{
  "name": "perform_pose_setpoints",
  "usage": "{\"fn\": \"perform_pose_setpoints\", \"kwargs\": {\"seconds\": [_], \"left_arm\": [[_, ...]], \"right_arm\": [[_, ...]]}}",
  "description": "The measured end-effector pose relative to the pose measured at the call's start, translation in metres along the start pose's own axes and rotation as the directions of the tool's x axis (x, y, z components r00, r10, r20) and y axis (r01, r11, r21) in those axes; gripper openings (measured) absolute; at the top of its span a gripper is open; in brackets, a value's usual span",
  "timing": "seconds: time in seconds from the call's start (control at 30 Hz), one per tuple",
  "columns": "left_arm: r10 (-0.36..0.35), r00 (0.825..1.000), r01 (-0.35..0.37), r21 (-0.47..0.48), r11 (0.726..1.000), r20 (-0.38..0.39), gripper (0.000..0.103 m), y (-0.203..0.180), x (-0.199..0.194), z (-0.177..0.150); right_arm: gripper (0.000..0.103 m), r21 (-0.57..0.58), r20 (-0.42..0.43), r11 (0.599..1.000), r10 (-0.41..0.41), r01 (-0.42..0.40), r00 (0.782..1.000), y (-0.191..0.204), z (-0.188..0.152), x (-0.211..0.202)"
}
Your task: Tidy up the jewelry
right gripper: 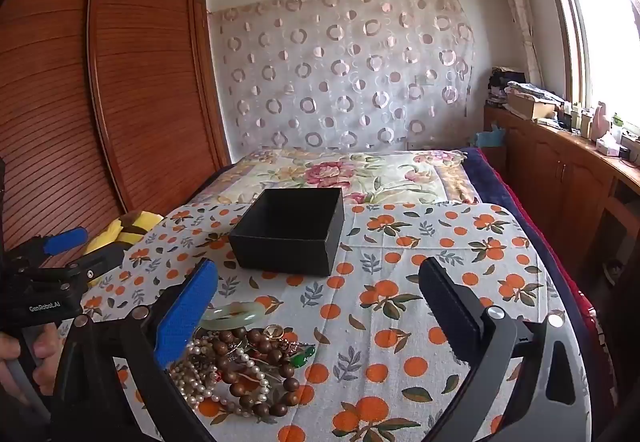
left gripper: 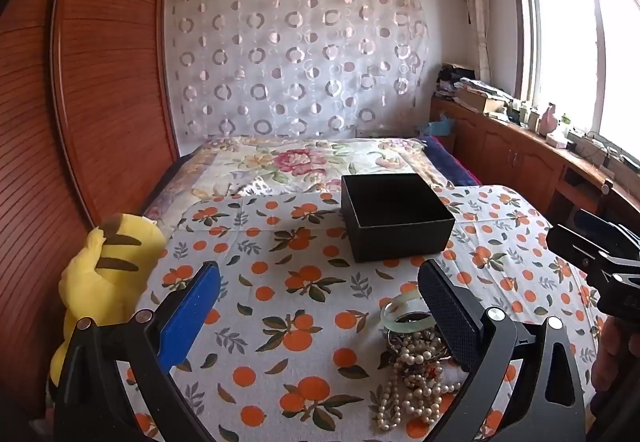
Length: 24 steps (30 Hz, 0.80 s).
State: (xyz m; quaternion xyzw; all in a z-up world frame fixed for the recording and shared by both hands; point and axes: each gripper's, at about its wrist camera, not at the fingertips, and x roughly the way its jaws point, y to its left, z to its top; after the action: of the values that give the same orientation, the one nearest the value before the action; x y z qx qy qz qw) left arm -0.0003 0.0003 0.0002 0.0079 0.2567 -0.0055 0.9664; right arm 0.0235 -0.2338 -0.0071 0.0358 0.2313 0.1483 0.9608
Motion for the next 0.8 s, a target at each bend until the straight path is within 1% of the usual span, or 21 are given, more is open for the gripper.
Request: {"fn": "perform_pose_setpoints", "kwargs": {"seconds": [0.23,0.5,0.53,0.57,0.8], "left_arm": [[-0.009,1.000,0.009,0.001,1.000,-0.010,0.096,-0.0014,0.0007,0.0005],[-0.004,1.000,0.004,-0.004,1.000,0.000,0.096,-0.0011,0.0029,0.0001],[-0.004,1.000,0.004,-0.004,1.000,0.001,0.096,-0.0069,-0.0029,0.0025],[-0.004,1.000,0.004,-0.003,1.000,0.002,0.096,-0.0029,-0.0049,0.0036],[-0.006,1.000,0.006,-0.004,1.000,0.005,0.096,-0.0033,-0.0067,0.0065]], "right_arm": [[0.101,-0.003,-0.003,1.000,0.000,0.000,1.000,-0.0002,-0.0019,0.0006],[0.101,-0.002,-0.005,1.000,0.003,-0.003,1.000,-0.0019,-0.0046,0.0029],[0.101,-0.001,-0.007,1.000,0.003,-0.003,1.000,-0.0015,-0.0035,0.0024],[0.101,-0.001,-0.006,1.000,0.002,-0.002,1.000,-0.0014,-0.0033,0.0019],[0.101,0.000,-0.006,1.000,0.002,-0.002,1.000,-0.0014,-0.0022,0.0005]]}}
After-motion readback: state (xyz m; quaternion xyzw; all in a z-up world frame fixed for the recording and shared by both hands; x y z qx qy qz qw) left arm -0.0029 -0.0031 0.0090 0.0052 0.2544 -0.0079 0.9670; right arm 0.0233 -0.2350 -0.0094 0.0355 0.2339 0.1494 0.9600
